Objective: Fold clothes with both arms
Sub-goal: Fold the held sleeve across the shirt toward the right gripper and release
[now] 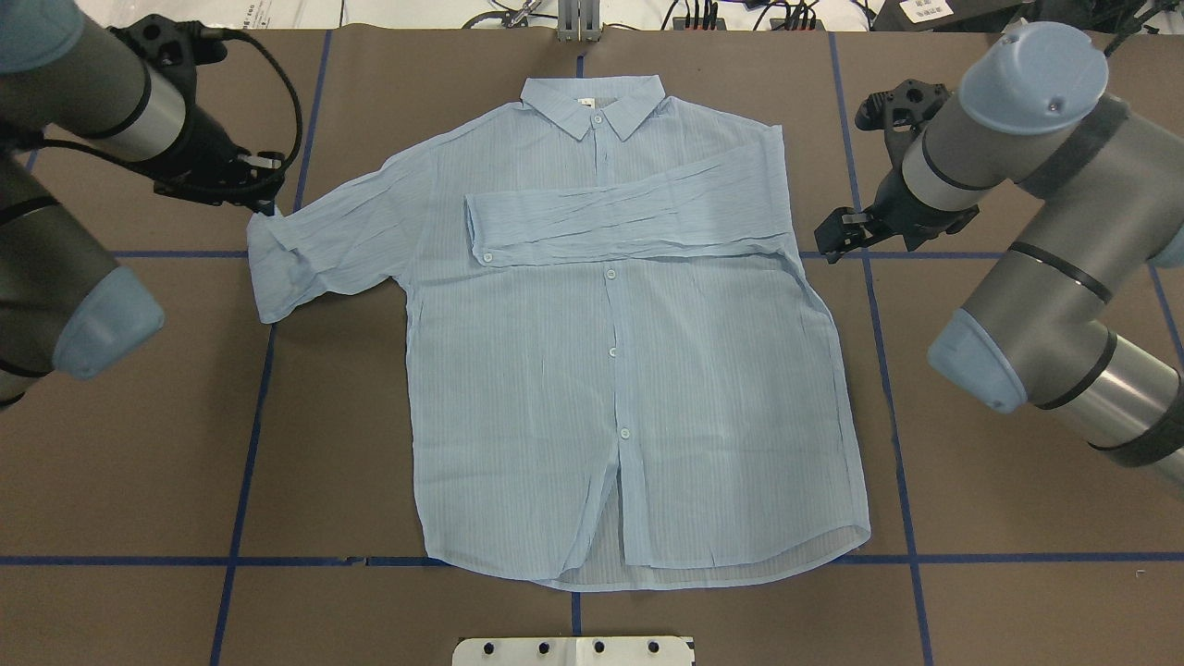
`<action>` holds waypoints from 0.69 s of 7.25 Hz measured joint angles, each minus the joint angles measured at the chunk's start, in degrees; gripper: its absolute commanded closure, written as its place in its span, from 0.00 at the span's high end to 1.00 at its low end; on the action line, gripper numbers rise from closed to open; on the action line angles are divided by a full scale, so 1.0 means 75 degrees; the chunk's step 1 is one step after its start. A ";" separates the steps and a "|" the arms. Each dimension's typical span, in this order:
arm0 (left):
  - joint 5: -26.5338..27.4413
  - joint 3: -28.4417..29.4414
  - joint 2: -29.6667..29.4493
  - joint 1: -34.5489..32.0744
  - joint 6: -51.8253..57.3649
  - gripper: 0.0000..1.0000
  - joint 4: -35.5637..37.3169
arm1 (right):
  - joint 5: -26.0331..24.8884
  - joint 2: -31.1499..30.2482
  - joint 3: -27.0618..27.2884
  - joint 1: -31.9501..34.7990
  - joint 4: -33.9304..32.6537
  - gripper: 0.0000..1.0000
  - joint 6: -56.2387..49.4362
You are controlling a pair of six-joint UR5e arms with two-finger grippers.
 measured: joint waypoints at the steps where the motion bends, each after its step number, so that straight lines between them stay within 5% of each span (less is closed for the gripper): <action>1: -0.0164 0.0238 -0.0642 0.0014 -0.0486 0.00 0.0145 | 0.0001 -0.0227 0.0035 0.0059 0.0202 1.00 -0.0051; 3: -0.0564 0.0959 -0.1852 0.0032 -0.1688 0.00 -0.0323 | 0.0012 -0.0710 0.0033 0.0137 0.0764 1.00 -0.0069; 5: -0.1013 0.2044 -0.2718 0.0052 -0.3157 0.00 -0.1999 | 0.0012 -0.0963 0.0012 0.0171 0.1037 1.00 -0.0046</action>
